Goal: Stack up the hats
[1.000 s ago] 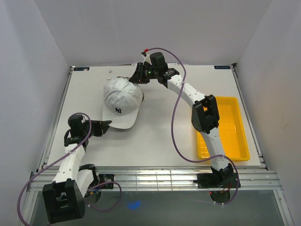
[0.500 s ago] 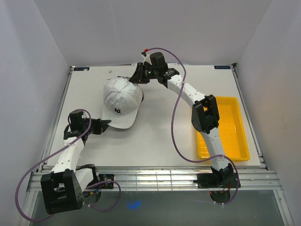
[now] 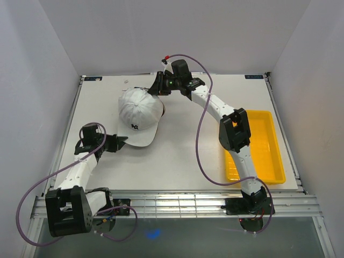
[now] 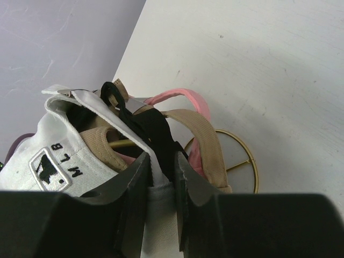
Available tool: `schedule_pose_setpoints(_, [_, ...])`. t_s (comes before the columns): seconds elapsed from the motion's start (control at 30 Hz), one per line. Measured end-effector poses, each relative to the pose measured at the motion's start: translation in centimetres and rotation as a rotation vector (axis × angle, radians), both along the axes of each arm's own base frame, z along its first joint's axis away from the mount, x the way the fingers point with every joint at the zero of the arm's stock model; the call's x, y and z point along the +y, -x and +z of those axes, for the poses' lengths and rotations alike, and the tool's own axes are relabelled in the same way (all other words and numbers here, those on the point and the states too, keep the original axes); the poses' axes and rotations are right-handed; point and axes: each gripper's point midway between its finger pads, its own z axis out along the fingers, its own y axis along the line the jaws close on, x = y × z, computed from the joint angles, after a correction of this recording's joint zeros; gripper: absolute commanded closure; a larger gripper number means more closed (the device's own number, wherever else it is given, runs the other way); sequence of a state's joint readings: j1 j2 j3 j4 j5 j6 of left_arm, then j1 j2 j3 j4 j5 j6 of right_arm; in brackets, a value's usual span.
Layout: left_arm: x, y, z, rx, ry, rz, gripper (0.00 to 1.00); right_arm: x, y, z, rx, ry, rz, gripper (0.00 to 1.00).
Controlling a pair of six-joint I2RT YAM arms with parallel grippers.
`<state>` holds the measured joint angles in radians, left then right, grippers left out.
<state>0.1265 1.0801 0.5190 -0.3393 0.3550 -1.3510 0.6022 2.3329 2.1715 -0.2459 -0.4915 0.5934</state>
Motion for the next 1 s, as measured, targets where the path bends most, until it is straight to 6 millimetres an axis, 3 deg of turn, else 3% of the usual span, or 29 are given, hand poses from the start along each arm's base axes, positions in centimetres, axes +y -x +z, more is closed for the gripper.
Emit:
schedule_pose_setpoints(0.27, [-0.2, -0.3, -0.4, 0.003, -0.018, 0.001, 0.87, 0.0, 0.0, 0.0, -0.013, 0.004, 0.005, 0.72])
schedule_pose_setpoints(0.47, [-0.1, -0.3, -0.5, 0.004, -0.038, 0.008, 0.64, -0.1, 0.0, 0.0, -0.023, 0.008, 0.011, 0.71])
schedule_pose_setpoints(0.57, [0.3, 0.0, -1.2, 0.029, -0.064, 0.03, 0.58, -0.1, 0.1, -0.1, -0.018, 0.012, 0.013, 0.7])
schedule_pose_setpoints(0.63, [1.5, 0.9, -2.8, 0.095, -0.115, 0.073, 0.54, -0.2, 0.1, -0.2, -0.017, 0.018, 0.012, 0.7])
schedule_pose_setpoints(0.77, [2.9, 4.6, -6.7, 0.282, -0.183, 0.122, 0.52, -0.6, -0.2, -0.4, -0.014, 0.028, 0.002, 0.68])
schedule_pose_setpoints(1.0, [3.5, 5.3, -6.4, 0.285, -0.215, 0.14, 0.52, -0.8, -0.3, -0.6, -0.016, 0.037, -0.002, 0.58])
